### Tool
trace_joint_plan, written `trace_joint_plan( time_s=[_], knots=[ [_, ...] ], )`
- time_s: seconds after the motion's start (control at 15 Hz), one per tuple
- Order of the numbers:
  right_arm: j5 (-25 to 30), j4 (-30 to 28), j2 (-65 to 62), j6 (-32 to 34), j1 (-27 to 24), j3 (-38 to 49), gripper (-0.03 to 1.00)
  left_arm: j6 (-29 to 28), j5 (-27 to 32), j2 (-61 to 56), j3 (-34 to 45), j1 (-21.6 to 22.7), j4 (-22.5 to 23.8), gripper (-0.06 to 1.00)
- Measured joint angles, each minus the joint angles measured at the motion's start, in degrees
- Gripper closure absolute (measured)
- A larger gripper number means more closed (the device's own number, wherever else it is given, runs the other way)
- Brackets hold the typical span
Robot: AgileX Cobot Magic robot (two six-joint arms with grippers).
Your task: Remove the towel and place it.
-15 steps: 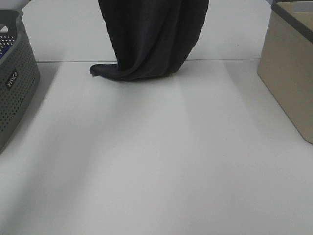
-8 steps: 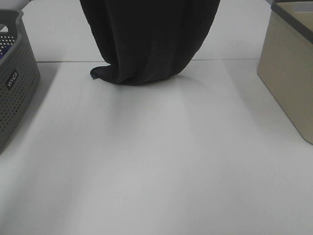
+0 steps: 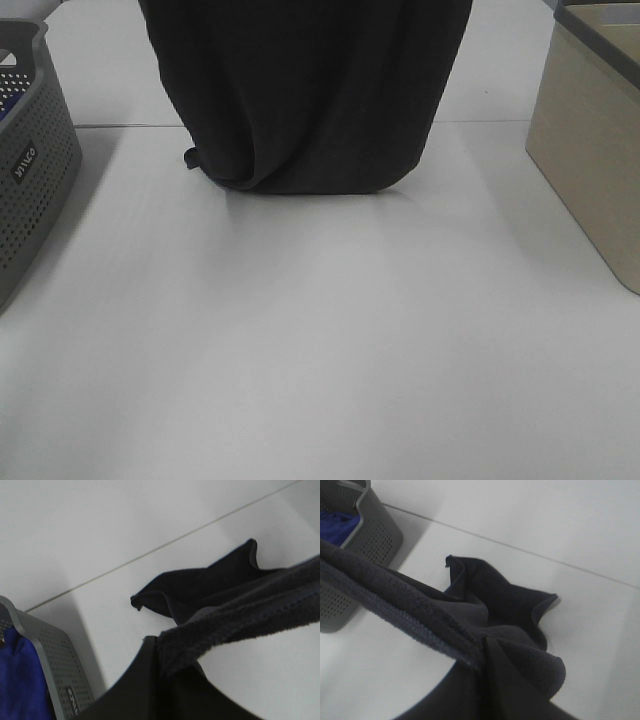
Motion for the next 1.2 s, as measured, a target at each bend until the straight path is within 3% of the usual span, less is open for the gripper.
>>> trace_joint_plan(
  time_s=[0.27, 0.47, 0.8, 1.2],
  knots=[
    [-0.1, 1.9, -10.2, 0.0, 0.5, 15.0, 0.95, 0.1, -0.6, -12.8, 16.0, -0.7, -2.1, 0.94],
    [-0.8, 4.2, -18.7, -0.2, 0.7, 23.5, 0.95, 0.1, -1.7, -20.8, 22.3, -1.0, -5.0, 0.94],
    [-1.0, 6.5, -25.7, 0.6, 0.8, 34.2, 0.95, 0.6, -2.9, -28.0, 34.4, -1.1, -7.7, 0.94],
    [-1.1, 8.9, -34.3, 2.0, 0.9, 41.4, 0.95, 4.4, -3.1, -37.0, 43.1, -1.1, -13.8, 0.94]
  ],
)
